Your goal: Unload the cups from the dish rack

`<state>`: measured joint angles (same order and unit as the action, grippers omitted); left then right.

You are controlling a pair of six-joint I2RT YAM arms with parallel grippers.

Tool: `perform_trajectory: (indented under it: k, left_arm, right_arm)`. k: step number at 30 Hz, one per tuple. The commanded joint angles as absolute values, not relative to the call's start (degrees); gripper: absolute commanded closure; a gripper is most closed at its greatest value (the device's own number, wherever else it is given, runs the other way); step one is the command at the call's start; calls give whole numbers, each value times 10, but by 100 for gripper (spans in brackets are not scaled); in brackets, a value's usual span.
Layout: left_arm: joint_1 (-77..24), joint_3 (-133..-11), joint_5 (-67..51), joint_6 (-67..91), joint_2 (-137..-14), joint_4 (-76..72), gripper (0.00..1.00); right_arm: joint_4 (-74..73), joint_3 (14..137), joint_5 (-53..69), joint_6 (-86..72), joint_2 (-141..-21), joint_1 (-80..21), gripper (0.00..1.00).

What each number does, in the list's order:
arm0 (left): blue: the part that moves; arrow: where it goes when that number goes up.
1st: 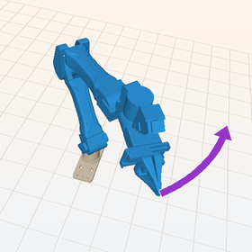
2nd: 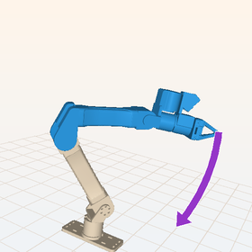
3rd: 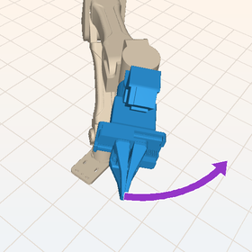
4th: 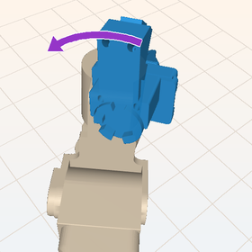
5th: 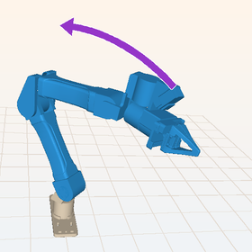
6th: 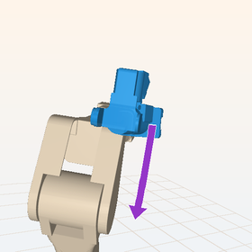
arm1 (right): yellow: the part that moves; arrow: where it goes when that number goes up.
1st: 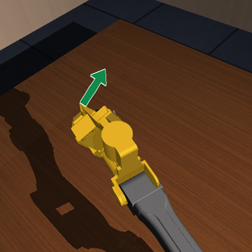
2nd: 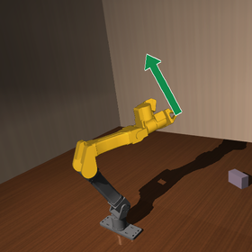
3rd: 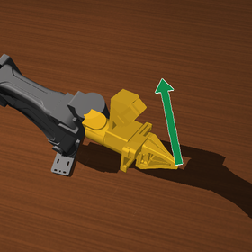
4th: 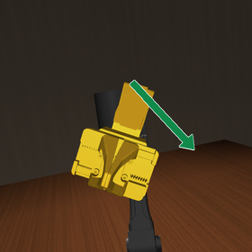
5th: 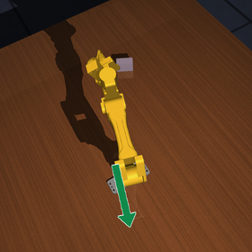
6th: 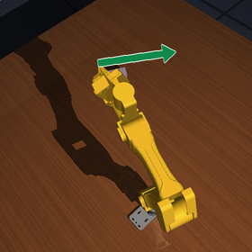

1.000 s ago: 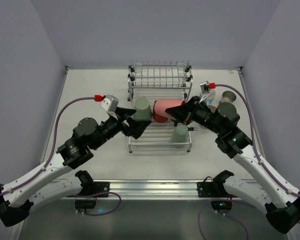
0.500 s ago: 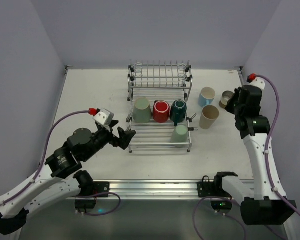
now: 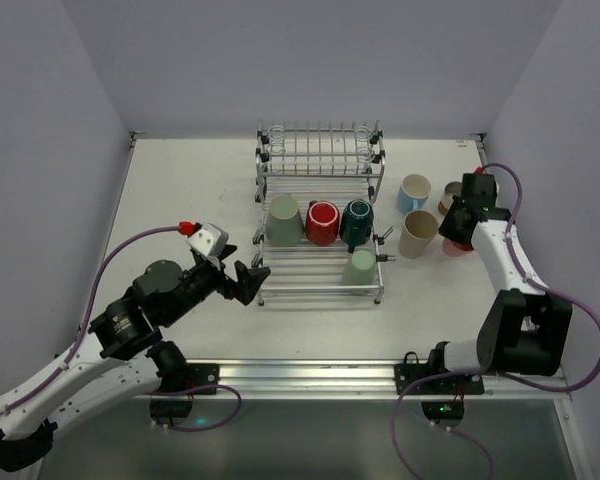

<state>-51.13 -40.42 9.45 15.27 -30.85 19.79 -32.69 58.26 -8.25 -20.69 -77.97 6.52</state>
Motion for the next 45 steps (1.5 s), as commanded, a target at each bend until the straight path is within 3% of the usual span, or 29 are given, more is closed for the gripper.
perform_trajectory:
  k: [1, 10, 19, 21, 25, 33, 38, 45]
  left_arm:
    - [-512, -403, 73, 132, -316, 195, 0]
    - [-507, -403, 69, 132, -318, 193, 0]
    - [-507, -410, 37, 135, -344, 183, 0]
    - [-506, -415, 26, 140, -353, 175, 0]
    - [-506, -428, 3, 153, -368, 164, 0]
    - [-509, -443, -68, 207, -428, 105, 0]
    - [-531, -454, -87, 230, -516, 42, 0]
    - [-576, -506, -34, 227, -648, -31, 0]
  right_arm:
    - [-284, 586, -55, -217, -821, 76, 100]
    - [-268, 599, -55, -216, -906, 87, 98]
    - [-283, 602, -94, -223, -857, 91, 77]
    - [-292, 608, -104, -224, -825, 91, 63]
    - [-315, 629, -119, -218, -793, 91, 48]
    - [-331, 626, -118, -212, -721, 91, 47]
    - [-311, 593, -32, -226, -607, 91, 46]
    - [-200, 466, 219, -299, -405, 91, 24]
